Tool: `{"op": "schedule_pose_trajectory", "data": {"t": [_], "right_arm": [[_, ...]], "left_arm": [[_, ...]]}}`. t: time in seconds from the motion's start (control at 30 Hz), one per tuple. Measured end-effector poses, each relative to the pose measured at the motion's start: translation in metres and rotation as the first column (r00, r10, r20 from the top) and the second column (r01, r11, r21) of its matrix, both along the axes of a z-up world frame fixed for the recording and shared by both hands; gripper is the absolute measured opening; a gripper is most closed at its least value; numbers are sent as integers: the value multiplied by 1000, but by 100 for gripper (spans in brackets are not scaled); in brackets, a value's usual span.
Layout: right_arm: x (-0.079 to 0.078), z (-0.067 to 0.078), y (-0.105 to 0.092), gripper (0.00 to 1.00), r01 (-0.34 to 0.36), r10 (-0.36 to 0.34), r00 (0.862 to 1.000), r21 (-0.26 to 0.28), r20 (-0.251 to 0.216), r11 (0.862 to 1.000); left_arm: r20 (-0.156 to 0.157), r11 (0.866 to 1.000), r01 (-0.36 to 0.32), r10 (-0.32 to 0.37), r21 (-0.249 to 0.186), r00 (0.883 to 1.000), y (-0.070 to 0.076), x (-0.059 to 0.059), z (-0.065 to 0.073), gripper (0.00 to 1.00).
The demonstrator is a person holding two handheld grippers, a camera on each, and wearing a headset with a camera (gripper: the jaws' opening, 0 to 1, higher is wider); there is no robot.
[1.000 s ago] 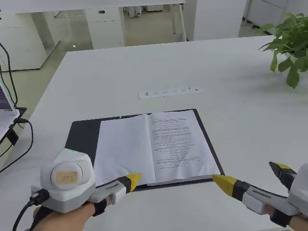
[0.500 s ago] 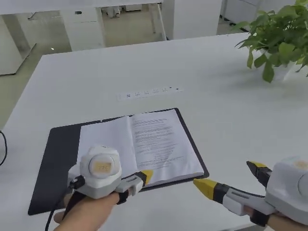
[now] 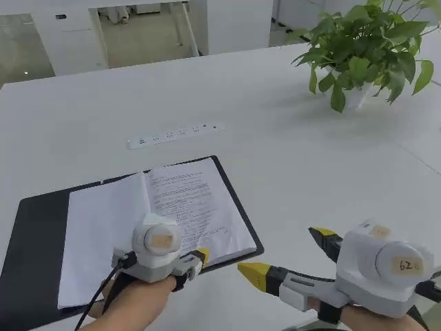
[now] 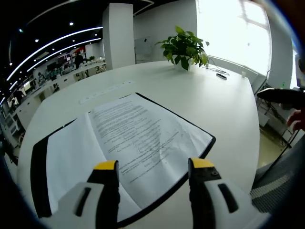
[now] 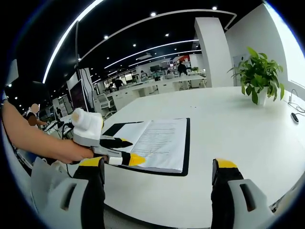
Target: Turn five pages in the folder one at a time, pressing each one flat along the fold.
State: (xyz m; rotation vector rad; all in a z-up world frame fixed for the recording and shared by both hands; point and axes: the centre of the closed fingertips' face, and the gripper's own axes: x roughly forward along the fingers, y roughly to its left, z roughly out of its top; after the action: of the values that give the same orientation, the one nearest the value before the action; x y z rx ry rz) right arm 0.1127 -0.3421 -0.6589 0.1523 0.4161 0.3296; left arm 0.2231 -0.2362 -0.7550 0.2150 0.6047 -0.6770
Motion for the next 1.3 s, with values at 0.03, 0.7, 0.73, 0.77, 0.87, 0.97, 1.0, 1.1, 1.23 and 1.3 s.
{"op": "schedule_pose_trajectory", "data": {"t": [0.03,0.7,0.73,0.77,0.87,0.97,1.0,1.1,1.23,1.3], "right_arm": [[0,-1,1,93,-8,8,1000,-7,2,1000],[2,-16,1,90,-19,18,999,0,-40,1000],[2,-17,1,90,-18,18,999,-1,-42,1000],[2,-17,1,90,-20,20,999,0,-43,1000],[3,-18,1,90,-20,21,999,2,-47,1000],[4,-20,3,89,-27,28,998,4,-53,1000],[4,-21,3,89,-31,31,998,2,-58,1000],[4,-23,3,89,-37,37,997,-2,-63,999],[3,-25,3,89,-38,39,997,6,-71,999],[4,-27,2,89,-37,38,997,10,-74,999]], "left_arm": [[-6,1000,11,-11,10,1000,-3,1,-4,56],[51,999,-8,5,50,999,-8,7,-29,24],[53,999,-10,7,48,999,-8,7,-29,23],[56,999,-9,7,46,998,-8,7,-29,22],[70,998,11,-15,56,997,-10,6,-28,18],[96,995,54,-62,81,994,-17,1,-27,10],[103,995,44,-54,90,993,-16,0,-27,9],[107,996,28,-37,79,994,-14,2,-26,8],[103,998,10,-17,69,995,-11,4,-26,4],[97,998,2,-7,55,995,-11,4,-25,4]]}}
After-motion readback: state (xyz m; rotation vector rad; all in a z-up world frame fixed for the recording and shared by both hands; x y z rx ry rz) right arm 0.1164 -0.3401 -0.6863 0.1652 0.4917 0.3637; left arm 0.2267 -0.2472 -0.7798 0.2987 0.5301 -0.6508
